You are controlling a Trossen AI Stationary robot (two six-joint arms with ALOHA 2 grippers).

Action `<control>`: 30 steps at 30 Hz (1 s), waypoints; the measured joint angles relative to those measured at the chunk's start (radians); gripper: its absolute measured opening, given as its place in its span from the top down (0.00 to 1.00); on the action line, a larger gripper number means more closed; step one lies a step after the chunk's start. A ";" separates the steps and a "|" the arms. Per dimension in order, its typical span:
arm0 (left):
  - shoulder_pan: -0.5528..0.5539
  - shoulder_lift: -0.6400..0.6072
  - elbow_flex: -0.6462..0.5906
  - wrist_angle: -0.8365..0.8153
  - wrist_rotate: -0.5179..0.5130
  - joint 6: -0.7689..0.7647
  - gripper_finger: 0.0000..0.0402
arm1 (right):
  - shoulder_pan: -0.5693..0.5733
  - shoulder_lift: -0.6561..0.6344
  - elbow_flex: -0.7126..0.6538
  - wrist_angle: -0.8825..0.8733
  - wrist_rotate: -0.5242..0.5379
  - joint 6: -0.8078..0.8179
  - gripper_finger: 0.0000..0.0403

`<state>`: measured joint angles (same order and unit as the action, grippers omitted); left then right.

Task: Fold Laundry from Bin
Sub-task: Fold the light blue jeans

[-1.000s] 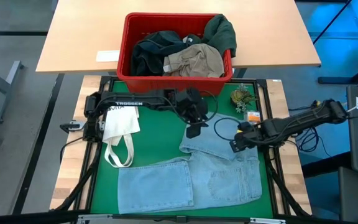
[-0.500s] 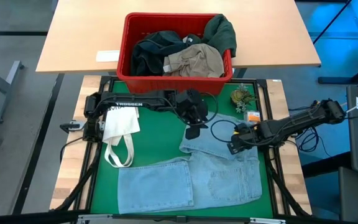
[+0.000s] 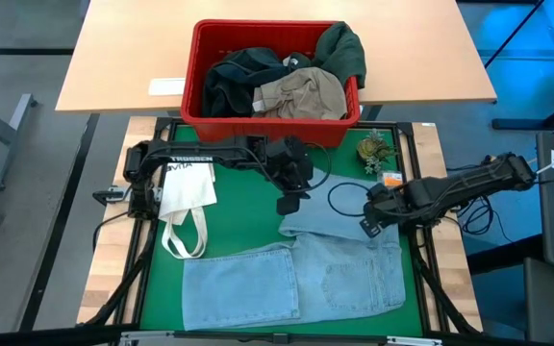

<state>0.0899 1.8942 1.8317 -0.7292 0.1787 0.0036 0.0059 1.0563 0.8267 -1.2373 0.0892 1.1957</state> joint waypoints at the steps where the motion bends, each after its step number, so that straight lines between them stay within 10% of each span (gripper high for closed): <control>1: 0.000 0.000 0.000 -0.003 0.004 0.000 0.65 | 0.000 0.001 0.005 -0.021 0.008 -0.002 0.97; 30: -0.131 0.212 -0.110 0.035 -0.173 0.008 0.65 | 0.000 0.002 -0.023 -0.139 -0.055 -0.027 0.83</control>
<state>-0.0414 2.1067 1.7214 -0.6940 0.0059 0.0116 0.0059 1.0580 0.8040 -1.3758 0.0346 1.1692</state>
